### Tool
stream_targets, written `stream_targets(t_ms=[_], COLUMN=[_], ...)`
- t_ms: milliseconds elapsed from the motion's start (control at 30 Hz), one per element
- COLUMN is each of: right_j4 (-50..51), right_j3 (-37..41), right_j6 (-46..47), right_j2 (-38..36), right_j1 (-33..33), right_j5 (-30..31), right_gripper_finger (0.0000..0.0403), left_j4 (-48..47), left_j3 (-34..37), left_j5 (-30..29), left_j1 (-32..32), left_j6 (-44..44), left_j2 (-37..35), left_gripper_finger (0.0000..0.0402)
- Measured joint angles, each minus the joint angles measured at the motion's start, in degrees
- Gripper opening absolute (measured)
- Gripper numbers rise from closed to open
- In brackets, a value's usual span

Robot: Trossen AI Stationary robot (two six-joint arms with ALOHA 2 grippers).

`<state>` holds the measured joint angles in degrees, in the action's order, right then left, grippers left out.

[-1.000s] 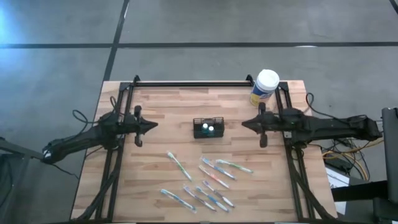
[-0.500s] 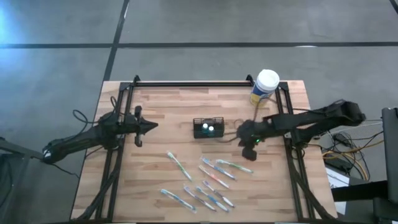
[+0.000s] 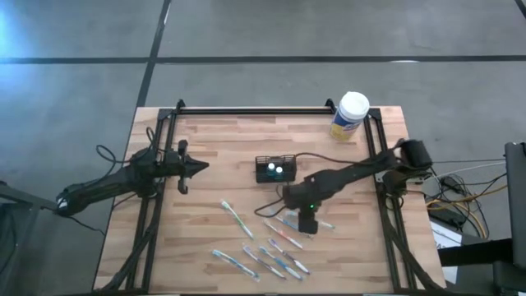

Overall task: Pick & Place toothbrushing station
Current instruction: Put the right green toothbrush into the wire organizer

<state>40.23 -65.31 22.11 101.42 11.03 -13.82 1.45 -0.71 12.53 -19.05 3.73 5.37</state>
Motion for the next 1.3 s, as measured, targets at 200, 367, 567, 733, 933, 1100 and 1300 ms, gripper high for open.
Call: stream_targets(t_ms=[200,367,567,733,933,1100,1300], right_j4=[1.4,1.4,-0.9,-4.2,-4.4,-4.2,-5.9], right_j3=[-2.4,-0.3,2.4,4.4,4.9,5.0,5.4], right_j6=[0.2,2.7,4.5,4.1,4.3,2.8,0.4], right_j2=[4.4,5.4,4.8,4.9,4.8,2.9,-5.1], right_j1=[0.4,1.5,1.9,2.2,2.2,2.2,1.9], right_j5=[2.2,4.5,8.7,9.5,12.4,13.5,17.3], right_gripper_finger=[0.0168,0.018,0.017,0.0154,0.0105,0.0036,0.0017], left_j4=[-0.1,-0.1,-0.1,-0.1,-0.1,-0.1,0.0], left_j3=[0.0,0.0,0.0,0.0,0.0,0.0,0.1], left_j5=[0.0,0.0,0.0,0.0,0.0,0.0,0.1], left_j1=[0.0,0.0,0.0,0.0,0.0,0.0,0.0], left_j6=[0.0,0.0,0.0,0.0,0.0,0.0,-0.4], left_j2=[0.0,0.0,0.0,0.0,0.0,0.0,0.0], left_gripper_finger=[0.0007,0.0007,0.0007,0.0007,0.0007,0.0007,0.0007])
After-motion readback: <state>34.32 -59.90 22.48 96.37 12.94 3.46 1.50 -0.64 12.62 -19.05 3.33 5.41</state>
